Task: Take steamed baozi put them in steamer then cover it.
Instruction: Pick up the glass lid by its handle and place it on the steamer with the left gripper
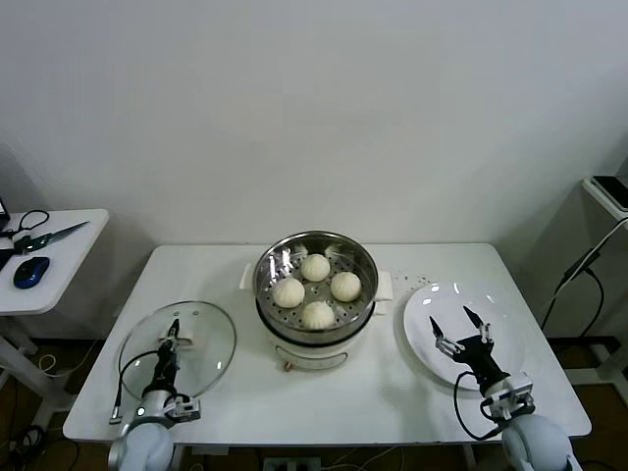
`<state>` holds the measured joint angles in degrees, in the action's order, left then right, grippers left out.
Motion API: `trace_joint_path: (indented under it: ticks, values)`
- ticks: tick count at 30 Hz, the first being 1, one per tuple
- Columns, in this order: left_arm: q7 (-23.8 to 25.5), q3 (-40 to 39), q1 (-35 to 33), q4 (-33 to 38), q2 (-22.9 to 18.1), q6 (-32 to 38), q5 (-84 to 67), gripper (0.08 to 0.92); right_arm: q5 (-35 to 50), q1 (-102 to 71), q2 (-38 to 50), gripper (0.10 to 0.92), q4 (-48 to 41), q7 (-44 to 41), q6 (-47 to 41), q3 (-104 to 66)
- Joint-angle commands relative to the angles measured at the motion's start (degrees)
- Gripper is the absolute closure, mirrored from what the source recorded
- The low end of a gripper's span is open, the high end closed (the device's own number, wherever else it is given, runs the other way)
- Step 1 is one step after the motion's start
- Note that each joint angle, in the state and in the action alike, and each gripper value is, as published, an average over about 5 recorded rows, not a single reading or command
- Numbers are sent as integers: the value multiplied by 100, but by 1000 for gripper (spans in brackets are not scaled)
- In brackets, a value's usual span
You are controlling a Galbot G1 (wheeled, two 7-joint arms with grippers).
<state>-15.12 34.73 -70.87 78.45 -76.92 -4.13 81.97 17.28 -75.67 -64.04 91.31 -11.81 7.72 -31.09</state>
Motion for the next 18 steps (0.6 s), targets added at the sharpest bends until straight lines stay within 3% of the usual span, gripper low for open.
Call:
trace_joint_path:
  ticks: [1, 9, 18]
  values:
    - [30, -24, -299, 784, 141, -62, -278, 846, -102, 25, -102, 203, -60, -97, 54, -8]
    - [297, 36, -1035, 2365, 451, -492, -555, 846, -94, 103, -93, 203, -169, -112, 80, -68]
    - [868, 21, -1921, 4117, 1010, -1758, -696, 846, -137, 223, -69, 203, -389, -103, 145, -101]
